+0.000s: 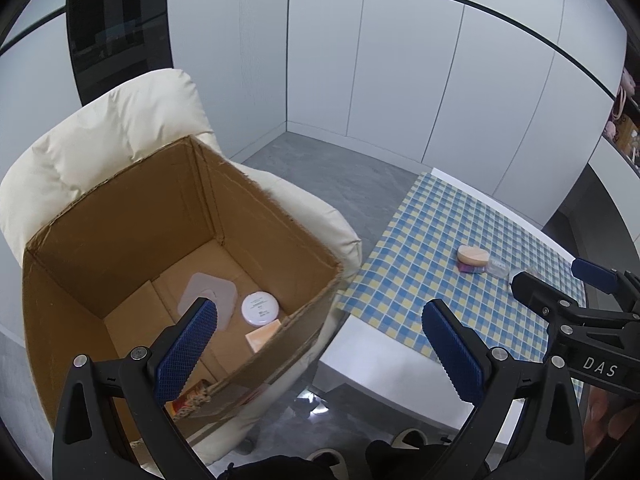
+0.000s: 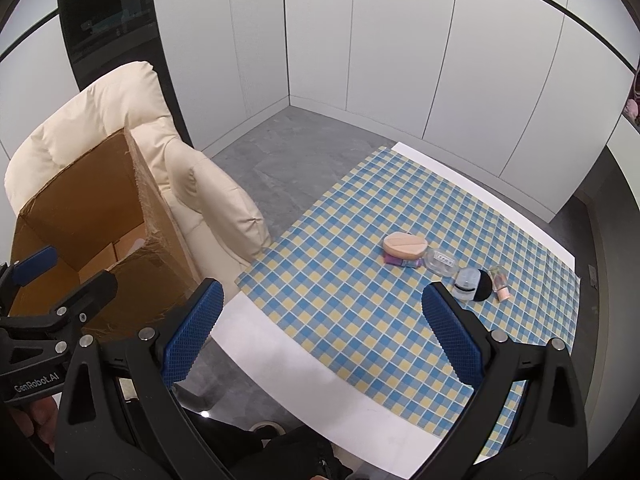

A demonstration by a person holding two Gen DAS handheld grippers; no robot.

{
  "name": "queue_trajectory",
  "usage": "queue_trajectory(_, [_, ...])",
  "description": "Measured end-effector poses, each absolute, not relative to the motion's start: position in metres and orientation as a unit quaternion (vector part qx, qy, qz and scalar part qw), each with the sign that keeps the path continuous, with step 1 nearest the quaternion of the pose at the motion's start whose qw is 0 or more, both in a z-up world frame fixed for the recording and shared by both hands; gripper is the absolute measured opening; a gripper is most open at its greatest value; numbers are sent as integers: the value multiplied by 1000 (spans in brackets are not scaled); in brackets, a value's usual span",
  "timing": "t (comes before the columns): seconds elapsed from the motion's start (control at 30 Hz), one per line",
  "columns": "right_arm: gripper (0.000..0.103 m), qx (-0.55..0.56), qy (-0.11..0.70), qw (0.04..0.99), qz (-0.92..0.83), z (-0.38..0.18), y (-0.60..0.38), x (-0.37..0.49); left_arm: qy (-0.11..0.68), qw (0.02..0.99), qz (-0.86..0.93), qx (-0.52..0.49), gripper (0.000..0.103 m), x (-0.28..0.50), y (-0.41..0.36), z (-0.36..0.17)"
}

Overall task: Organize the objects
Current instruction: 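Move both open tools from the box over to the checkered table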

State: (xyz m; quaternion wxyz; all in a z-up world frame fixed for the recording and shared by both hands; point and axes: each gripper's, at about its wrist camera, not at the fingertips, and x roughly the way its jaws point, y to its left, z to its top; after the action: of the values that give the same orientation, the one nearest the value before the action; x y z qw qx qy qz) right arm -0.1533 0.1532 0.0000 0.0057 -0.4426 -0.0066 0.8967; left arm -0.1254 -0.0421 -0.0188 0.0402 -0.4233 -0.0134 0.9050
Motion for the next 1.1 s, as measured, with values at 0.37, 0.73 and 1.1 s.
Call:
queue_trajectory(0.37, [101,-444,0,25,896,-1,178,-146,-5,58,904,-423,102,-128,-17,-17])
queue_trajectory(0.73, [101,-444,11,49,894,-1,205,-136,6,82,900,-427,102,-128,10,-21])
queue_trajectory(1.1, [101,-444,21,71,893,0,234,-123,18,98,898,-429,102,-128,40,-23])
